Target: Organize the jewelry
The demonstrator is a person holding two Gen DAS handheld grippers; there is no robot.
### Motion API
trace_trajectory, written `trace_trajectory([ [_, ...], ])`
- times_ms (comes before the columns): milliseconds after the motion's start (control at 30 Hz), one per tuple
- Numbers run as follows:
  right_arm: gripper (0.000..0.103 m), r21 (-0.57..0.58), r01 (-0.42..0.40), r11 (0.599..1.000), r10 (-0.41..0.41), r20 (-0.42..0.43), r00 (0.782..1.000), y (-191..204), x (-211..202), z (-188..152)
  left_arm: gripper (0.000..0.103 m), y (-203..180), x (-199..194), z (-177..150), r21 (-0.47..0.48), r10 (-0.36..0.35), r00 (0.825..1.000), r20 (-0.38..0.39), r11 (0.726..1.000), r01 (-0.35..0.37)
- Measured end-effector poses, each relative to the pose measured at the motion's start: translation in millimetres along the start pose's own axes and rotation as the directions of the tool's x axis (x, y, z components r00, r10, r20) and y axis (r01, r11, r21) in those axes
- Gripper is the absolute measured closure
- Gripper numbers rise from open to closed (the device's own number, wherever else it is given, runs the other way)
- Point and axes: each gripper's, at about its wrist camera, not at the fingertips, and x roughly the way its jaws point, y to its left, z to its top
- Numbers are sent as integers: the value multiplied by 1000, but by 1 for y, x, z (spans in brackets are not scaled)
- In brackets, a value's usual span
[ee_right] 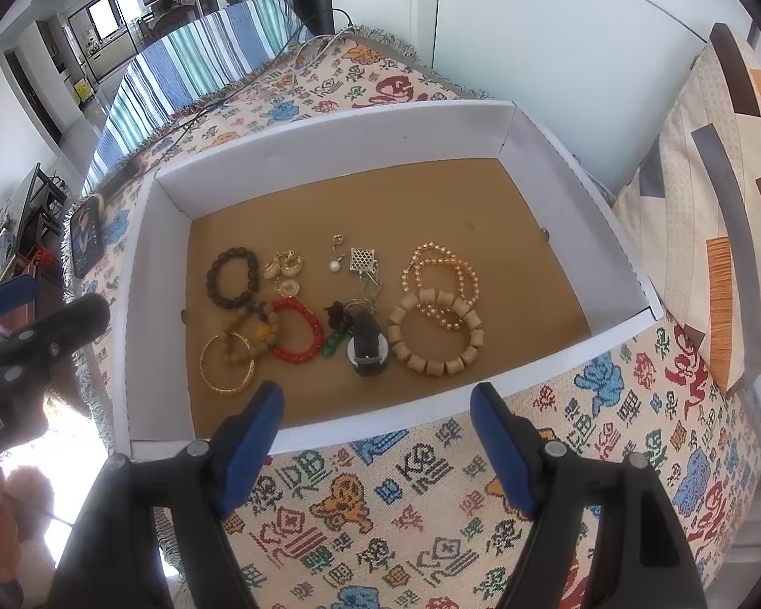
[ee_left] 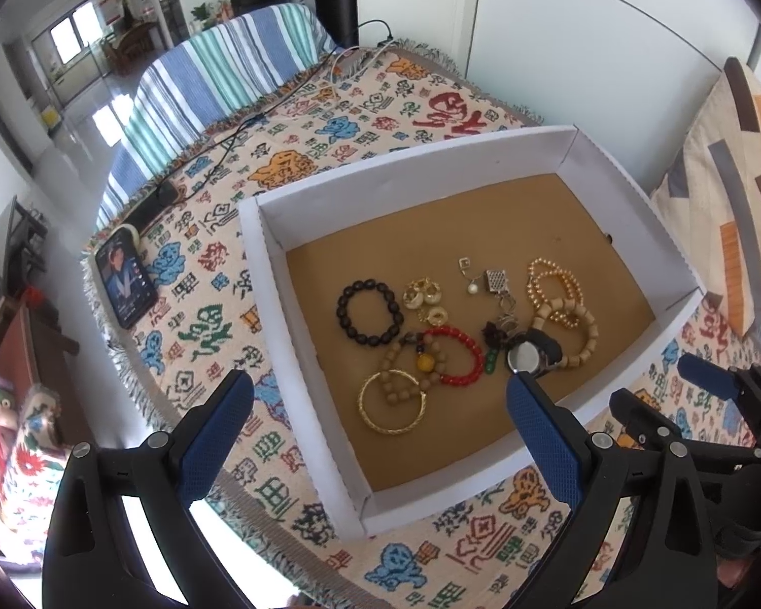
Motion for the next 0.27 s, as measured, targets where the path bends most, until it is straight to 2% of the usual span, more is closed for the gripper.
trace_trajectory([
  [267, 26, 14, -3, 1000, 3, 7, 1000, -3, -1, 1, 3, -3, -4, -2, 11, 19, 999, 29, 1000, -19],
])
